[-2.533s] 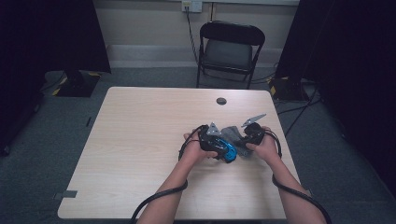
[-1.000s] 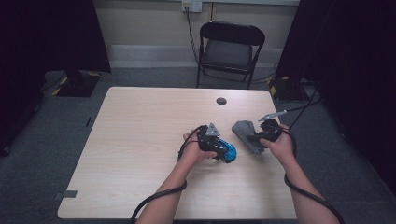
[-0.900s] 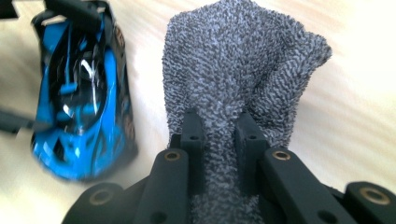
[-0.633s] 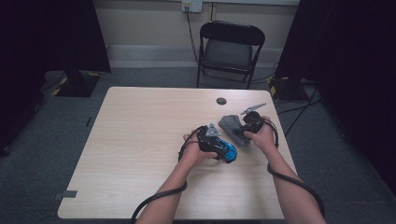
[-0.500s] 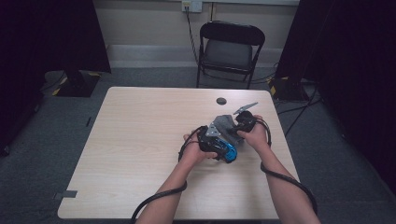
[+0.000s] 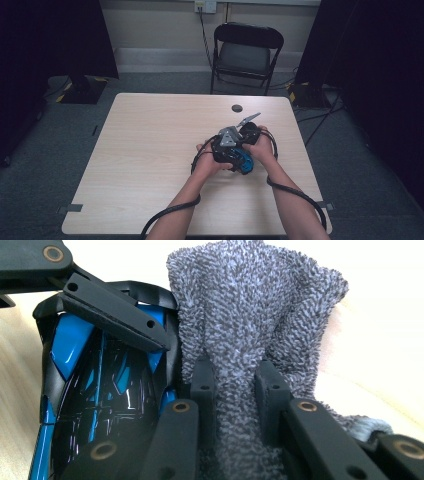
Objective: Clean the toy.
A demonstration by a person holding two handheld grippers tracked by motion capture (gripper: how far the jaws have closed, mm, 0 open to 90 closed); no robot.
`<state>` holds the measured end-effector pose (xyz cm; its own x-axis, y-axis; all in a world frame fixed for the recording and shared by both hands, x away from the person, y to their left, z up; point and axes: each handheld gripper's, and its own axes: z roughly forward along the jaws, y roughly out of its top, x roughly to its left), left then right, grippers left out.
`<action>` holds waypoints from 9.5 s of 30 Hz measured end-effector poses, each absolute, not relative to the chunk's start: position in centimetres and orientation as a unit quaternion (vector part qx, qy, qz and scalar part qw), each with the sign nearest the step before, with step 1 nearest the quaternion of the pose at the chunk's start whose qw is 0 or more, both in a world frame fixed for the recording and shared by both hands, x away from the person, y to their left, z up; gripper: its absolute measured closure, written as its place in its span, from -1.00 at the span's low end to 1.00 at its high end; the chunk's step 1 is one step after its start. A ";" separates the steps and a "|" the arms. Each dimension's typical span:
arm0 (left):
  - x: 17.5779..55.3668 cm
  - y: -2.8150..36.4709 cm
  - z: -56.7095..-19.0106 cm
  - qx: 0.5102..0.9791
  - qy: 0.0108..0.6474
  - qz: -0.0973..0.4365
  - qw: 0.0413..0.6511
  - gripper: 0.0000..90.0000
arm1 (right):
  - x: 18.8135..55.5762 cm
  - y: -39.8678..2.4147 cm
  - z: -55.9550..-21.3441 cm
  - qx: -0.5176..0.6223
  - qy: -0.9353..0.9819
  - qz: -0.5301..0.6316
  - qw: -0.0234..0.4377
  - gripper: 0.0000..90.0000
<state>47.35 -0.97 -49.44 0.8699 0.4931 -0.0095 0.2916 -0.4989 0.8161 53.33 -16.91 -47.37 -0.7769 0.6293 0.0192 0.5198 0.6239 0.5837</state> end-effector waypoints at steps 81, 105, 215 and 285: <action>47.1 -1.2 -49.5 0.854 0.235 0.117 0.449 -0.85 | 48.3 -25.1 -47.3 0.309 0.896 0.309 0.073 0.69; 47.0 -1.2 -49.5 0.854 0.236 0.119 0.449 -0.85 | 44.6 -27.3 -47.2 0.310 0.896 0.311 0.064 0.69; 46.8 -1.5 -49.7 0.848 0.237 0.122 0.457 -0.86 | 51.0 -21.4 -47.3 0.264 0.912 0.301 0.086 0.68; 46.6 -1.7 -49.6 0.851 0.238 0.123 0.452 -0.86 | 42.2 -28.7 -47.6 0.307 0.887 0.337 0.075 0.64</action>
<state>46.62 -1.74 -49.62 0.8565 0.5162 -0.0055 0.2931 -0.4775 0.8283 42.24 -28.66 -47.64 -0.8000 0.5953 0.0747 0.4949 0.5845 0.6430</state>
